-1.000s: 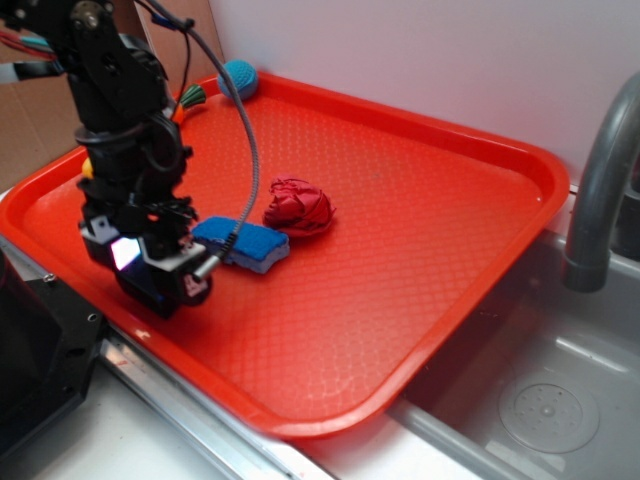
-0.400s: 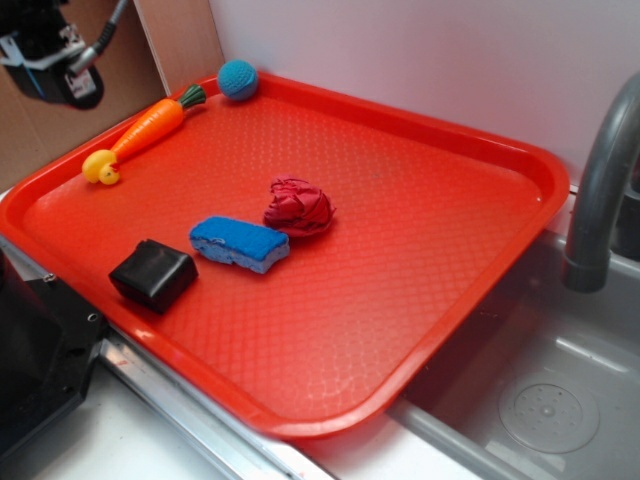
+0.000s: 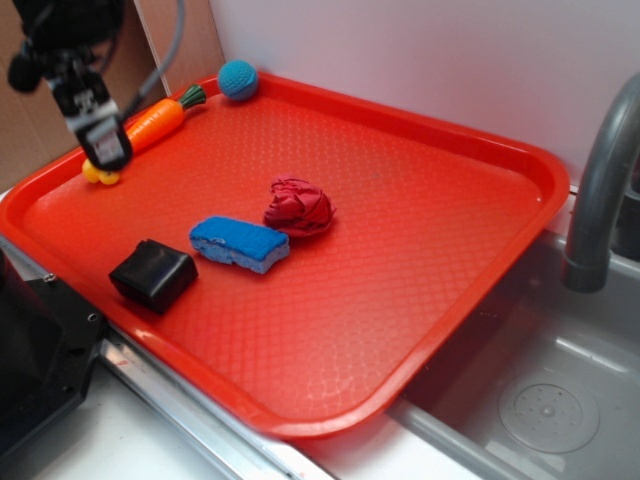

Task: Grab the black box.

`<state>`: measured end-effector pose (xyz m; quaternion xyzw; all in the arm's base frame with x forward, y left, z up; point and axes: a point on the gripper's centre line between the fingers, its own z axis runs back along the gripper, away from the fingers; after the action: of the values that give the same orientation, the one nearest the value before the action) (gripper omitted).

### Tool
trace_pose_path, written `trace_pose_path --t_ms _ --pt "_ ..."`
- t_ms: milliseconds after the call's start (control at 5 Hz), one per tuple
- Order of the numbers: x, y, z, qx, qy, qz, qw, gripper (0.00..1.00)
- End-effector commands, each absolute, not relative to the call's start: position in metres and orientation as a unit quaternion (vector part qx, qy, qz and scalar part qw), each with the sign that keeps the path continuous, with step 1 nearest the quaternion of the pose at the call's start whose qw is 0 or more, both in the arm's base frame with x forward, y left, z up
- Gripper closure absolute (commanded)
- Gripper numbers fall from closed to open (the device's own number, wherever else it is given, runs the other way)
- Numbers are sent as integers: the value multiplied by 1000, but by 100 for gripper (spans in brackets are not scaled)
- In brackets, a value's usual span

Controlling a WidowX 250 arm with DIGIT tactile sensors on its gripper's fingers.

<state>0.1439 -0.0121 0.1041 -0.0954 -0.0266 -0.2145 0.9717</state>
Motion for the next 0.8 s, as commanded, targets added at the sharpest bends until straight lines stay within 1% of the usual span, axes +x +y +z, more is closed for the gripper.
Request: trace_pose_path --t_ms 0,200,400,600 --pt "123 -39 68 -79 28 -376 923 0" --pt "109 -38 48 -45 62 -425 902 0" --pt "109 -30 39 -28 76 -425 902 0" --pt "110 -16 34 0 48 -482 875 0"
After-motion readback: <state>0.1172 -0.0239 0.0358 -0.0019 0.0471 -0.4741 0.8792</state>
